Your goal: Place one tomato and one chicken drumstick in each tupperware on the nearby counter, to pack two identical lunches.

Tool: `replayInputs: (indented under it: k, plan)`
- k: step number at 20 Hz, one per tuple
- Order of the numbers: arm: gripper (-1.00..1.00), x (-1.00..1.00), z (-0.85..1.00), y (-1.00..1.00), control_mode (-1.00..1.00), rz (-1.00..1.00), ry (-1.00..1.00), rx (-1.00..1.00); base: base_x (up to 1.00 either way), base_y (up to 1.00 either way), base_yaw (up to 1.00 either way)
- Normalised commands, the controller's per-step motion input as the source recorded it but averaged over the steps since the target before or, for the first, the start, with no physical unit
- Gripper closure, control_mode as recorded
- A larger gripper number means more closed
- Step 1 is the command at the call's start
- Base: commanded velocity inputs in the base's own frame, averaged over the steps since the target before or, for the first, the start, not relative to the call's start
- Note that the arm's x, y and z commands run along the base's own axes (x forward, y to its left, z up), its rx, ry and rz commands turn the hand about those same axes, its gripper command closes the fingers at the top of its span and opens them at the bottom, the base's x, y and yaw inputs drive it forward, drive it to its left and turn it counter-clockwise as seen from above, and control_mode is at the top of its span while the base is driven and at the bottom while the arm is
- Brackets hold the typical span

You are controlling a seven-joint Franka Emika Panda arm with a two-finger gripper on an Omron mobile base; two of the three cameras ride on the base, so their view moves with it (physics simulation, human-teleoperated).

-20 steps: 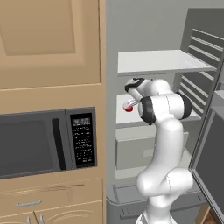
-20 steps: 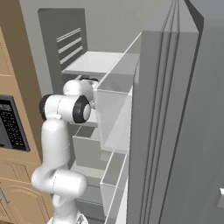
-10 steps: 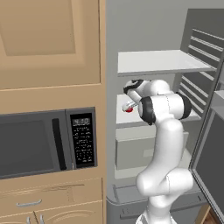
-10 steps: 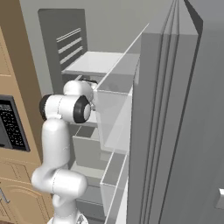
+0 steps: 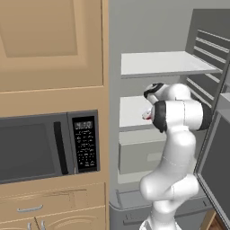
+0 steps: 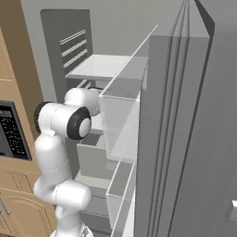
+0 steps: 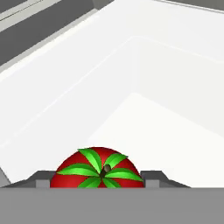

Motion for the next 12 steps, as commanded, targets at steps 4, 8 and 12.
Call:
replayInputs:
  k: [4, 8, 12]
  plan:
    - [1.0, -1.0, -0.21, -0.01, -1.0, 0.0, -0.03, -0.17, 0.0, 0.0, 0.0]
    - [1.0, -1.0, 0.03, 0.0, -1.0, 0.0, -0.01, -0.17, 0.0, 0.0, 0.0]
    - [1.0, -1.0, 0.66, 0.0, -1.0, 0.0, 0.0, -0.12, 0.0, 0.0, 0.0]
